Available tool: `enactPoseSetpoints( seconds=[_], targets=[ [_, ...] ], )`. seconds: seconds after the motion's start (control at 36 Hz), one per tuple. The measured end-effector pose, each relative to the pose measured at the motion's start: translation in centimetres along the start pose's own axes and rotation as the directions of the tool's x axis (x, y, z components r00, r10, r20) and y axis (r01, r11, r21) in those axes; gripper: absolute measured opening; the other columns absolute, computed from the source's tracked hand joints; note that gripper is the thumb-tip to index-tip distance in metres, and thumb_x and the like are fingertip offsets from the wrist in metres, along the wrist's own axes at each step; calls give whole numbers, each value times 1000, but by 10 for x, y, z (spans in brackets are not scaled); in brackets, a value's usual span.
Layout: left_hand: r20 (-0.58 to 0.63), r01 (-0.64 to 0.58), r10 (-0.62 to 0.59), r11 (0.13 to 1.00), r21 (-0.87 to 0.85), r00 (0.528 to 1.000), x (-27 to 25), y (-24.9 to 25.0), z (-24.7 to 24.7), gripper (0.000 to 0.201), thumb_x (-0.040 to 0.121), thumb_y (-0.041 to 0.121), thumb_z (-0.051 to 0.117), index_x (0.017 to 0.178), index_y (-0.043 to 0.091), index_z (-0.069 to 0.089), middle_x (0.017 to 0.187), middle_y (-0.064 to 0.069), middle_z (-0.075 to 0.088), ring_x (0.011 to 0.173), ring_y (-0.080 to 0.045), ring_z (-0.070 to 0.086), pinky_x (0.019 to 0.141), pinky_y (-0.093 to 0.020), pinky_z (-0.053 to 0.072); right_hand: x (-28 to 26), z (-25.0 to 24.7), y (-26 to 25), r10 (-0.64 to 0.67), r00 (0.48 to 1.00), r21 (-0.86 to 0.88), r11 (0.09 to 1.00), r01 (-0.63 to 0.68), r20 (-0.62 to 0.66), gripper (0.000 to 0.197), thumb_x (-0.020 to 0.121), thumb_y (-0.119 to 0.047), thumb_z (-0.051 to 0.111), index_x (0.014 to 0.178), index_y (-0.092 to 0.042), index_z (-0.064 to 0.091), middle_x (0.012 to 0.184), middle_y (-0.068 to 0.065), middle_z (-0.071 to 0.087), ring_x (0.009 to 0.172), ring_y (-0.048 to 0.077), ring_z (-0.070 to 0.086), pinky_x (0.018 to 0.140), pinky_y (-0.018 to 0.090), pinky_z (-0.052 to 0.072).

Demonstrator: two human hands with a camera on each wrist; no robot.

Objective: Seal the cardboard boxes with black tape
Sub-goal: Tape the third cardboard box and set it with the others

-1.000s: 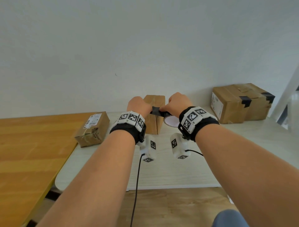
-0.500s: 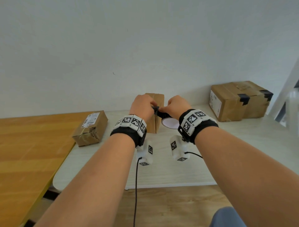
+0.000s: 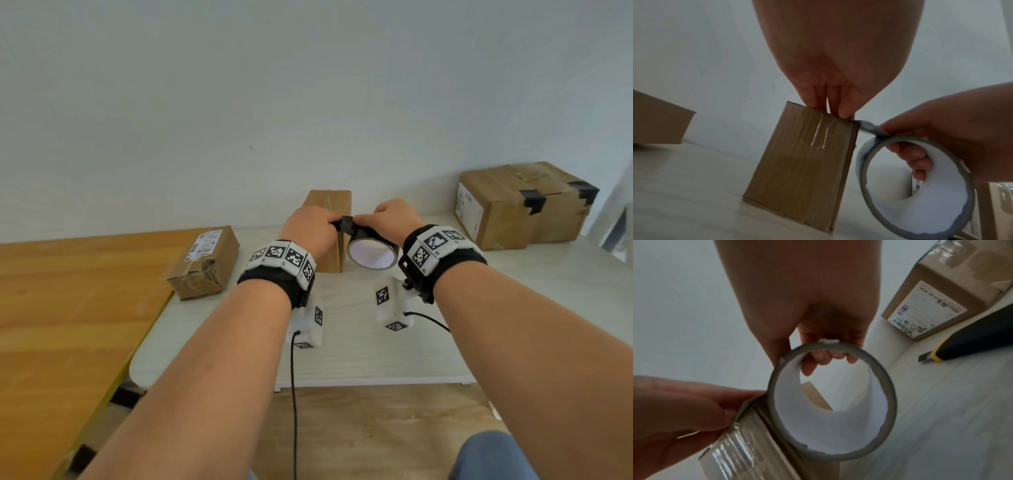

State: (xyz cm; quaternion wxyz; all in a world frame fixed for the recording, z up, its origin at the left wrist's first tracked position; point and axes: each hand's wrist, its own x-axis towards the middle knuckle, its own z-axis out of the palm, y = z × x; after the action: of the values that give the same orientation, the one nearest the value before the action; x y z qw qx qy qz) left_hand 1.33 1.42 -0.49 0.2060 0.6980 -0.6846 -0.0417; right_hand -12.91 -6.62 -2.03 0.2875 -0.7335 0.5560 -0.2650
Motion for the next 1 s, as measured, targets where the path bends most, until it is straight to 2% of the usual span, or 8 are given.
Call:
enactPoseSetpoints(
  seconds=[0.11,0.22,0.33,0.53,0.75,0.83,0.89,1.0],
  targets=[
    [-19,-2,2,1000,-9,1000,-1,1,0,40,86,5,41,110,18,70,105,-10,69,96,-29,60,86,-41,49,1,1,2,-11,1000,38,999,11,-9,37,82,-36,69,61,-10,51,57,2,45,54,15,43,50,25,34],
    [-30,7,-8,999,-53,1000,-3,-2,1,39,86,4,42,110,16,70,107,-10,69,98,-28,60,88,-43,49,4,10,0,3,1000,19,1000,-3,-16,38,79,-33,71,58,-12,47,56,1,45,56,17,43,50,25,34],
    [-21,10,-11,998,-70,1000,-2,-4,1,38,87,6,43,108,18,71,104,-8,70,96,-27,61,87,-42,49,6,11,-5,-1,1000,-31,1000,2,6,44,81,-32,70,54,-13,40,53,1,39,50,15,37,47,24,29],
    [-42,8,-9,1000,-10,999,-1,-1,3,37,86,4,42,107,12,71,110,-11,68,103,-30,60,90,-41,48,9,16,-9,16,998,-19,1000,-15,68,46,81,-34,70,54,-14,39,54,1,38,50,16,36,47,25,29],
    [-26,-11,12,998,64,1000,7,-2,10,32,87,7,43,99,14,72,95,-9,66,88,-28,59,74,-33,48,7,13,-11,14,987,-91,996,0,158,34,86,-39,65,78,-7,57,67,3,51,68,21,50,53,26,36],
    [-31,-31,32,999,39,999,9,-3,11,31,86,5,42,91,12,72,88,-7,61,83,-25,56,67,-28,39,4,14,-11,-8,989,-124,992,27,150,39,89,-40,60,67,-10,50,64,2,48,73,23,49,53,26,34],
    [-30,-31,32,999,29,999,10,-2,10,31,85,3,42,89,10,72,85,-7,58,80,-23,51,65,-27,33,3,15,-10,-12,991,-115,993,27,135,44,89,-41,60,61,-12,44,61,2,43,65,21,45,51,27,31],
    [-27,2,-2,1000,10,1000,13,-4,8,32,86,2,41,87,9,72,80,-6,57,78,-23,52,59,-26,33,3,16,-7,-7,996,-46,999,11,91,50,86,-44,64,56,-14,38,54,0,36,51,14,33,48,25,26]
  ],
)
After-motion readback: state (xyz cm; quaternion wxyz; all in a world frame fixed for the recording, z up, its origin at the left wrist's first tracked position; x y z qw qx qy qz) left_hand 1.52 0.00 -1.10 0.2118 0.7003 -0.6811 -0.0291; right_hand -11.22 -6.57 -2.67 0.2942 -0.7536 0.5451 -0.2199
